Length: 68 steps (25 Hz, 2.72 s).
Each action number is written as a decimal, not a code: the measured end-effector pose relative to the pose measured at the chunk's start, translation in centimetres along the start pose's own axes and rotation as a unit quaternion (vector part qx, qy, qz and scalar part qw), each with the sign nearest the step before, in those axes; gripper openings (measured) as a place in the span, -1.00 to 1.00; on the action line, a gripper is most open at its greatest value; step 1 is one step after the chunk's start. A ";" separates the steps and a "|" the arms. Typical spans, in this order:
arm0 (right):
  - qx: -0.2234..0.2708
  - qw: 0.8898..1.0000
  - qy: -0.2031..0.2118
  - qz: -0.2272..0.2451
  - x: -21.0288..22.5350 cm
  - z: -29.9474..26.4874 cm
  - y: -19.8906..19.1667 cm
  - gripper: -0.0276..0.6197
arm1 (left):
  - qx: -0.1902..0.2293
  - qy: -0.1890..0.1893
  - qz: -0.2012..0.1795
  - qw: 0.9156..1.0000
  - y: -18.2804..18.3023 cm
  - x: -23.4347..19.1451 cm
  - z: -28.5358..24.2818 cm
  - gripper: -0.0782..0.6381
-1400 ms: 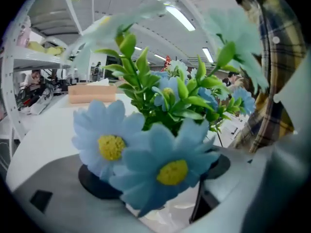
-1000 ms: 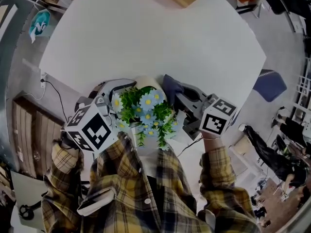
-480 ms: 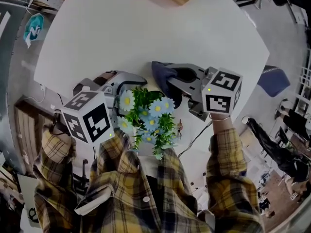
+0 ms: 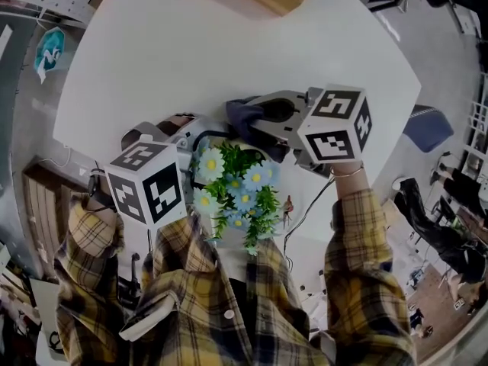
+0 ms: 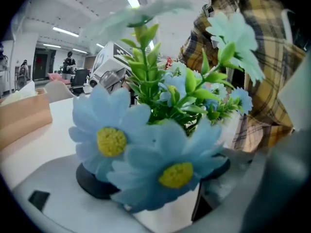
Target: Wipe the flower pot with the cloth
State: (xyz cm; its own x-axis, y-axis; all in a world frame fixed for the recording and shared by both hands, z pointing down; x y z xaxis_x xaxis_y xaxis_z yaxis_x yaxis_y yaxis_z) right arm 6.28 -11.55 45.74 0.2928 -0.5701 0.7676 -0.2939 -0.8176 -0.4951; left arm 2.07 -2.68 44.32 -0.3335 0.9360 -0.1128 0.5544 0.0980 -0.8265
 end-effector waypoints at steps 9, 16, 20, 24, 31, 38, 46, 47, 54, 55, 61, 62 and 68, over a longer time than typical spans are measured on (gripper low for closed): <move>0.088 0.994 -0.061 0.014 -0.5 2.8 0.2 -0.84 | 0.023 0.088 0.091 0.992 -1.3 0.3 1.9 0.45; 0.200 0.970 -0.128 0.054 -4.6 7.4 1.8 -0.84 | 0.160 0.219 0.237 0.933 0.1 0.2 9.6 0.45; 0.256 0.947 -0.170 0.096 -9.8 10.9 2.8 -0.84 | 0.264 0.275 0.282 0.880 4.4 2.0 15.1 0.44; 0.310 0.919 -0.195 0.142 -15.4 13.8 4.5 -0.84 | 0.334 0.296 0.263 0.856 10.3 3.5 18.3 0.43; 0.381 0.882 -0.195 0.196 -24.4 15.2 6.7 -0.84 | 0.352 0.364 0.187 0.842 18.8 4.5 19.9 -0.33; 0.405 0.860 -0.207 0.234 -29.9 16.1 4.8 -0.84 | 0.339 0.380 0.154 0.847 23.0 6.4 18.6 -0.66; 0.408 0.851 -0.235 0.233 -30.5 16.6 3.4 -0.84 | 0.335 0.366 0.164 0.852 24.1 6.2 17.8 -0.76; 0.408 0.851 -0.236 0.231 -30.5 16.7 3.3 -0.84 | 0.336 0.366 0.165 0.852 24.2 6.2 17.8 -0.76; 0.410 0.851 -0.243 0.222 -30.1 17.2 2.7 -0.84 | 0.331 0.365 0.173 0.853 23.9 6.4 17.5 -0.76; 0.408 0.851 -0.244 0.221 -30.0 17.1 2.6 -0.84 | 0.330 0.364 0.175 0.853 23.9 6.4 17.3 -0.76; 0.402 0.855 -0.246 0.219 -29.6 17.0 2.0 -0.84 | 0.320 0.362 0.179 0.857 23.7 6.6 16.4 -0.76; 0.403 0.855 -0.246 0.217 -29.6 17.0 1.9 -0.84 | 0.319 0.362 0.180 0.857 23.7 6.6 16.2 -0.76; 0.405 0.855 -0.248 0.211 -29.2 17.3 1.5 -0.84 | 0.316 0.358 0.184 0.859 23.6 6.1 15.6 -0.76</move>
State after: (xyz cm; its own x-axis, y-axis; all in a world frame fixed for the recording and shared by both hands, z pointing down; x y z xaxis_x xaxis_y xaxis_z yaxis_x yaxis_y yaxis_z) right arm 13.00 2.44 15.58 0.7244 -0.6286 0.2831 0.1978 -0.2038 -0.9588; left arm 1.28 0.05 15.52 0.4550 0.8550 -0.2490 -0.0783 -0.2402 -0.9676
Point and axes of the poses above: the fingertips, and each gripper's own axes: z backward along the fingers, x to its right, y out of its top, the point moved 2 cm from there along z, backward along the fingers, and after that the axes turned 13 degrees about y, right-handed, at the moved point
